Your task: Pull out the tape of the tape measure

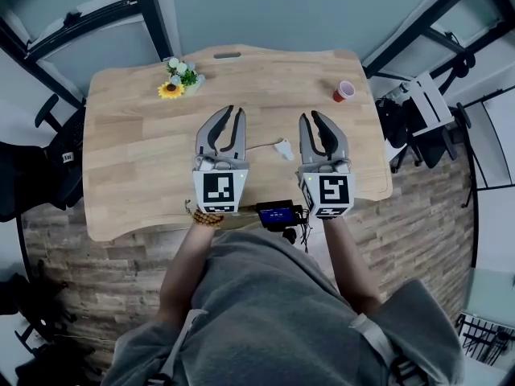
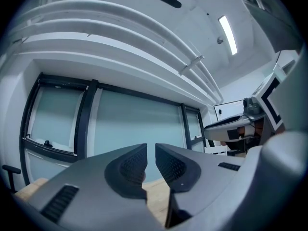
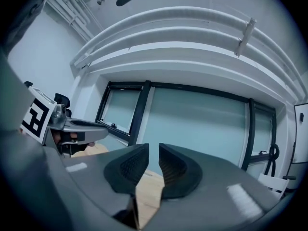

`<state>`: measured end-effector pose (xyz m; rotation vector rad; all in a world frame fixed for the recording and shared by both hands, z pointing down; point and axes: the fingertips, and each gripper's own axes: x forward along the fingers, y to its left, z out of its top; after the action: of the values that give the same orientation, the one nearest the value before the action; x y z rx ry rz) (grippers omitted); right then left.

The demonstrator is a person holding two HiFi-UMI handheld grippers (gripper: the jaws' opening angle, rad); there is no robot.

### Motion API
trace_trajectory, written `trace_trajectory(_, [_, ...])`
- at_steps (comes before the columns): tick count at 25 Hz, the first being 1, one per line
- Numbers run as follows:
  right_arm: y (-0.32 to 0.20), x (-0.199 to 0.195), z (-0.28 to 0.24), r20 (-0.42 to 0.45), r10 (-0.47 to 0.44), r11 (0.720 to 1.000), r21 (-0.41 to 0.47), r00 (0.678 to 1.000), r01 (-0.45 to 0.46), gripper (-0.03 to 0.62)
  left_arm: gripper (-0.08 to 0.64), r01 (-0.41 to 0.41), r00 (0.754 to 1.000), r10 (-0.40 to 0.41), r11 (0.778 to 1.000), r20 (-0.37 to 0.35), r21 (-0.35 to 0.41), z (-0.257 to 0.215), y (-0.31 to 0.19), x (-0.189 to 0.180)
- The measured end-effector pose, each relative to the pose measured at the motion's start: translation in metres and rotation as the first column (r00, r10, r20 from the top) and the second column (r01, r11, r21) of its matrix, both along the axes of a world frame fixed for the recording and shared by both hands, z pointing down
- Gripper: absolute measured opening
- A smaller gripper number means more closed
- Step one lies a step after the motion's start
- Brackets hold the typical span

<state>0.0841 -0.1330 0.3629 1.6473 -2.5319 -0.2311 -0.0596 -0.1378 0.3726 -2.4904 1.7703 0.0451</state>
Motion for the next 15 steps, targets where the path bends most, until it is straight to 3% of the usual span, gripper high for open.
trace_trajectory(4, [0.009, -0.012, 0.005, -0.038, -0.021, 1.0, 0.017, 0.999, 0.021, 0.067, 0.057, 0.001, 1.0, -0.001, 1.0, -0.01, -0.003, 0.004, 0.001, 0.002])
trace_trajectory(15, [0.012, -0.013, 0.034, -0.029, -0.02, 1.0, -0.018, 0.999, 0.019, 0.033, 0.048, -0.02, 1.0, 0.02, 0.999, 0.006, -0.04, 0.033, 0.0, 0.01])
